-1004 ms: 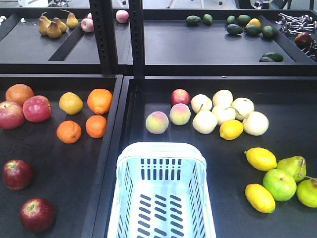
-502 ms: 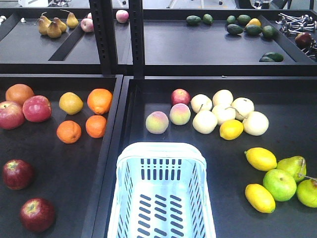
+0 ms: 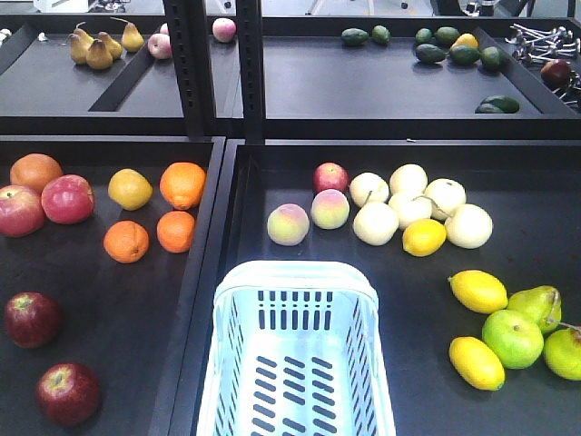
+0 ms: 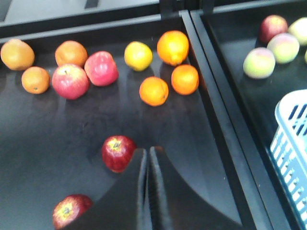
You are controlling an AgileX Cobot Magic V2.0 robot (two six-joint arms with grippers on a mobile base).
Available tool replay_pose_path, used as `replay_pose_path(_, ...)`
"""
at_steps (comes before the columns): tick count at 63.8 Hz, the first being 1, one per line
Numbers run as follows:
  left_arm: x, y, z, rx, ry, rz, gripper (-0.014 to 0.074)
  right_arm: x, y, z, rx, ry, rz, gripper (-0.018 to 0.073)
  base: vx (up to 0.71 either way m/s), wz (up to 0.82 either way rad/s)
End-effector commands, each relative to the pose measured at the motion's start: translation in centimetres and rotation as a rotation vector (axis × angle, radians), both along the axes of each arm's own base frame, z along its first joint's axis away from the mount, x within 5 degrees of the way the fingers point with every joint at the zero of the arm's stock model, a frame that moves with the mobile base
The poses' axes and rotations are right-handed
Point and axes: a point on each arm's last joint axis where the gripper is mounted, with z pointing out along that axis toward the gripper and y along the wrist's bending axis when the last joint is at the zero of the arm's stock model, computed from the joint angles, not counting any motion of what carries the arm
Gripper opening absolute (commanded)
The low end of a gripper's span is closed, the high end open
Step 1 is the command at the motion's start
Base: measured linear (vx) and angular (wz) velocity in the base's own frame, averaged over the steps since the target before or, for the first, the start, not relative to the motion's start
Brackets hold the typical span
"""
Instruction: Pick three apples into basket with both arms
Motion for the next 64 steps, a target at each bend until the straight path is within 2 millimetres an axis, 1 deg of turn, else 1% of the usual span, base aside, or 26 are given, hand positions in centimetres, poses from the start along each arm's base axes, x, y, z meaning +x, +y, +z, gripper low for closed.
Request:
replay_pose_path(1, 0.5, -0.1, 1.4, -0.010, -0.072, -0.004, -0.0006, -0.1, 0.0, 0.3, -0.008, -0.073, -0.008, -0.0009, 0.00, 0.00)
replay_pose_path(6, 0.5, -0.1, 1.5, -0.007, -0.081, -0.004, 0.0006, -0.1, 0.0, 0.3, -0.008, -0.073, -0.008, -0.0009, 0.00, 0.00)
replay_pose_path(10, 0.5, -0.1, 1.4, -0.007, -0.077, -0.004, 0.0036, -0.1, 0.0, 0.3, -0.008, -0.073, -0.008, -0.0009, 0.00, 0.00)
replay_pose_path(14, 0.4, -0.1, 1.3, -0.007, -0.065, -0.003, 0.0091, -0.1, 0.0, 0.3, -0.008, -0.073, -0.008, -0.0009, 0.00, 0.00)
replay_pose_path(17, 0.4, -0.1, 1.2, -0.006, -0.051, -0.003, 0.0153, -0.1, 0.0, 0.3, -0.008, -0.073, -0.008, -0.0009, 0.00, 0.00)
replay_pose_path(25, 0.2, 0.0, 0.9, -0.004, -0.011, -0.003, 0.0398, -0.1, 0.0, 0.3, -0.008, -0.073, -0.008, -0.0009, 0.00, 0.00)
replay_pose_path(29, 0.1, 0.0, 0.8, -0.003, 0.001, -0.003, 0.0546, -0.1, 0.0, 0.3, -0.008, -0.073, -0.008, -0.0009, 0.00, 0.00)
replay_pose_path(35, 0.1, 0.0, 0.8, -0.004, 0.002, -0.002, 0.0724, -0.1, 0.0, 0.3, -0.008, -0.073, -0.008, -0.0009, 0.00, 0.00)
replay_pose_path(36, 0.1, 0.0, 0.8, -0.003, 0.002, -0.002, 0.0735, -0.1, 0.0, 0.3, -0.008, -0.073, -0.008, -0.0009, 0.00, 0.00)
replay_pose_path(47, 0.4, -0.1, 1.2, 0.024, -0.051, -0.029, 0.0717, -0.1, 0.0, 0.3, -0.008, -0.073, -0.008, -0.0009, 0.00, 0.00)
replay_pose_path(54, 0.9, -0.6, 1.8, 0.108, -0.096, -0.124, 0.0712, -0.1, 0.0, 0.3, -0.008, -0.073, -0.008, -0.0009, 0.00, 0.00)
replay_pose_path(64, 2.9, -2.1, 2.2, 0.198, -0.076, -0.293, 0.0701, -0.1, 0.0, 0.3, -0.008, -0.073, -0.008, -0.0009, 0.00, 0.00)
